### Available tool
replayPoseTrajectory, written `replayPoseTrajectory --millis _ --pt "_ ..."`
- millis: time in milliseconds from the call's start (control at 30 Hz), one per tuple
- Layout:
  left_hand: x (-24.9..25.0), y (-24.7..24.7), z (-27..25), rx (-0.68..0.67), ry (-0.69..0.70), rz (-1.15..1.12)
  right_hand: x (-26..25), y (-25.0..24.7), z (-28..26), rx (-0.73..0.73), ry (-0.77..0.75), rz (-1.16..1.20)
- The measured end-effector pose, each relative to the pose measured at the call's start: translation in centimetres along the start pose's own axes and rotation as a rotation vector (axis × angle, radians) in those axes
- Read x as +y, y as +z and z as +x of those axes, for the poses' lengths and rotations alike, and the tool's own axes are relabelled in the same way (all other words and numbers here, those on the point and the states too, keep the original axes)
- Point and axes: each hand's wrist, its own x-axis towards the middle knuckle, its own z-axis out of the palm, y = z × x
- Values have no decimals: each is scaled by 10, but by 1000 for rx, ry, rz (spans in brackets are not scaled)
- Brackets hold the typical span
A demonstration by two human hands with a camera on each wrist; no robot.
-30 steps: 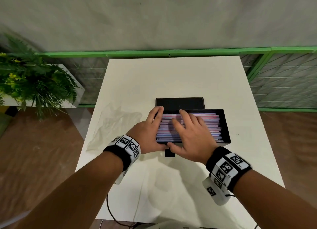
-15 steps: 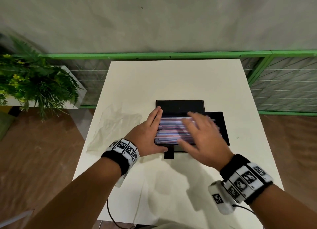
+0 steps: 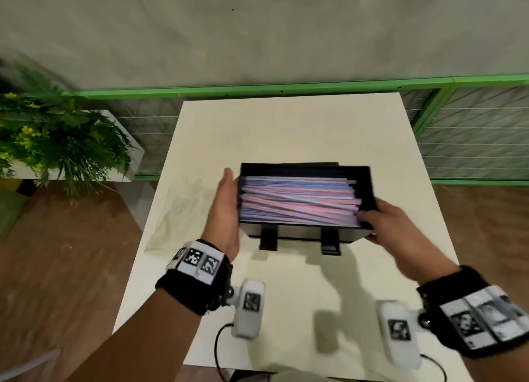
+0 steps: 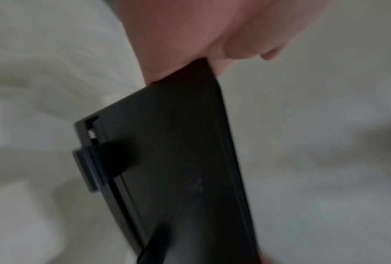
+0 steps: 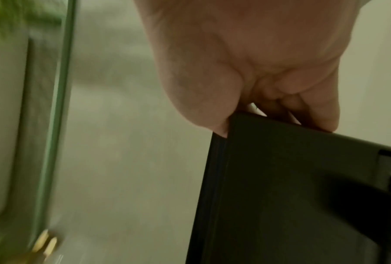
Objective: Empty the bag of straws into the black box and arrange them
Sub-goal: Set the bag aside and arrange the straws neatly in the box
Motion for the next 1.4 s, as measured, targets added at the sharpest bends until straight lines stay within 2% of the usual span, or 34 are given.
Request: replayPoseTrajectory --millis 67,167,233,300,400,500,567,667,767,867,967,1067,1200,1300,1400 --pt "3 9 -7 -80 -22 101 -6 -10 -3 101 58 74" --pt "9 1 -4 -52 -60 125 -3 -4 -12 44 26 -122" --pt "7 -6 -3 -20 -66 109 -1 2 -18 4 80 -134" --pt "2 -5 -11 -82 -92 160 0 2 -21 77 119 -129" --pt "-2 -9 -16 -83 -129 92 5 3 -26 72 41 -339" --pt "-3 -12 -12 -114 -115 131 8 2 -26 111 45 -297" --pt "-4 -14 -14 -146 -120 152 7 3 -25 157 -3 -356" --pt "0 -16 -10 -125 -118 100 -1 5 -26 129 -34 -478" --pt "-1 -14 -7 -146 -77 124 -6 6 -22 194 -58 -453" --pt "-6 -17 -4 -83 -61 127 -13 10 -20 161 -51 -453" --pt "-13 -19 -1 -109 -41 124 -11 12 -17 193 -47 -396" --pt "-13 -19 -3 -60 -49 52 -10 12 -17 179 -20 -427" --pt "-13 -17 -4 -135 -97 74 -9 9 -16 207 -40 -423" --pt "-11 -18 -5 -83 -68 10 -10 8 -13 176 -53 -455" --pt "-19 -18 -10 -173 -67 55 -7 2 -17 211 -46 -464"
